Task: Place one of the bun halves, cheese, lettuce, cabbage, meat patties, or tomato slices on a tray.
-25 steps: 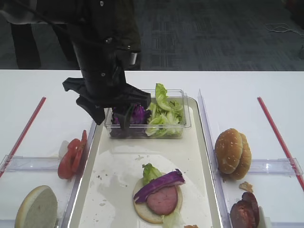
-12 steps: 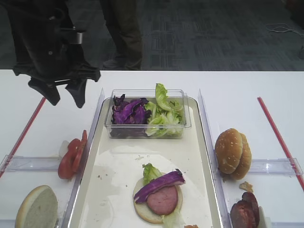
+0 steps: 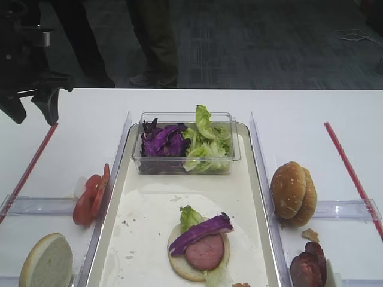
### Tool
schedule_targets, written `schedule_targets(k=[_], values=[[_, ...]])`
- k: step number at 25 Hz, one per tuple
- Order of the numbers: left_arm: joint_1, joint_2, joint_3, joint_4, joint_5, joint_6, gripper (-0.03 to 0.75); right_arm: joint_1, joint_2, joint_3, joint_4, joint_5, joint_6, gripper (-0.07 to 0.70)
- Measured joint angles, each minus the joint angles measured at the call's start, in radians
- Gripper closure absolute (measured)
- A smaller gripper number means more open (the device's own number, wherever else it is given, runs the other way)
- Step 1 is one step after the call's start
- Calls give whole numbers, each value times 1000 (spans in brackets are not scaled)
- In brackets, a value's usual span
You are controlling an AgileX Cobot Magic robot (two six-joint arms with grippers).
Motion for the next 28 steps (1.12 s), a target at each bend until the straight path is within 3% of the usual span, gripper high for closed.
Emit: schedule_targets(k=[6,15,28], values=[[48,0,0,22,1,4,306,0,0,0,0,0,0,197],[52,-13,5,18,1,18,306,0,0,0,0,0,0,197],[52,-240,237,29,1,27,306,0,0,0,0,0,0,197]])
